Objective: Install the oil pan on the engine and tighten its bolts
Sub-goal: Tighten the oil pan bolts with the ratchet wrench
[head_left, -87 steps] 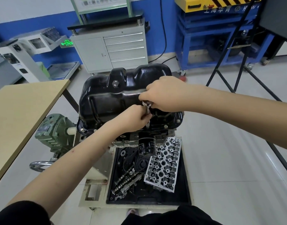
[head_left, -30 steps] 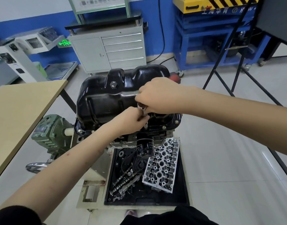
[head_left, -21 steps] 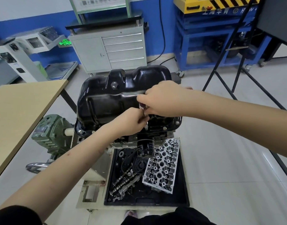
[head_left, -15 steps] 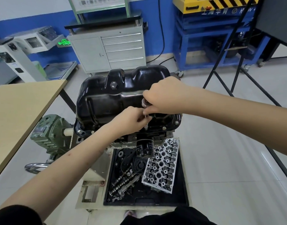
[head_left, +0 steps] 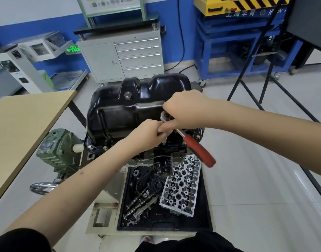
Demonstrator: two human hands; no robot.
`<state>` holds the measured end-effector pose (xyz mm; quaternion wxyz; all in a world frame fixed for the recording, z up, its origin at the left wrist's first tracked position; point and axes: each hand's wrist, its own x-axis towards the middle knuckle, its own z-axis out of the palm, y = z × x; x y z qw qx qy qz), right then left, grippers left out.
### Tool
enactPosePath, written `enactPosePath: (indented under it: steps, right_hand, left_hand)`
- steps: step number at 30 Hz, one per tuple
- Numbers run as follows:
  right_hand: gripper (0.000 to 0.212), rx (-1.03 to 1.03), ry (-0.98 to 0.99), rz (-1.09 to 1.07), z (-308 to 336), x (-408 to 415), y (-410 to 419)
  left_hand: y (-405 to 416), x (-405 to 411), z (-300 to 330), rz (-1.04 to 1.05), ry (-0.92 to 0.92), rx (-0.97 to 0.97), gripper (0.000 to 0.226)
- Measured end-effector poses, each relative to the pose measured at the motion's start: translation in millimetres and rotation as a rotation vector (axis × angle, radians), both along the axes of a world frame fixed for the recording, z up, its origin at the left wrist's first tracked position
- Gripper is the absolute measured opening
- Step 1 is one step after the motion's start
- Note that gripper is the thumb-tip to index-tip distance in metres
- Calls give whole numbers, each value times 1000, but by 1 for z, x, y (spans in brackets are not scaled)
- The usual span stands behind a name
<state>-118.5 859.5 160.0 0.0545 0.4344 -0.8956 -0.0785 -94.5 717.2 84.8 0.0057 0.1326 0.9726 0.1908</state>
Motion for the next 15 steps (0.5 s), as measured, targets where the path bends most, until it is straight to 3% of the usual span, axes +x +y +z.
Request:
enactPosePath:
  steps: [3, 6, 12, 15]
  right_hand:
    - [21, 25, 28, 114, -3, -2, 0]
    - [26, 91, 86, 223, -3, -7, 1]
    - [40, -4, 45, -2, -2, -2, 2]
    - [27, 12, 60, 74, -3, -2, 2]
  left_hand:
    - [1, 0, -1, -24, 9, -31, 36]
    - [-1, -2, 0, -50, -49, -26, 31]
    - [1, 2, -1, 13, -36, 51, 32]
    - [2, 1, 0, -10, -20, -25, 28]
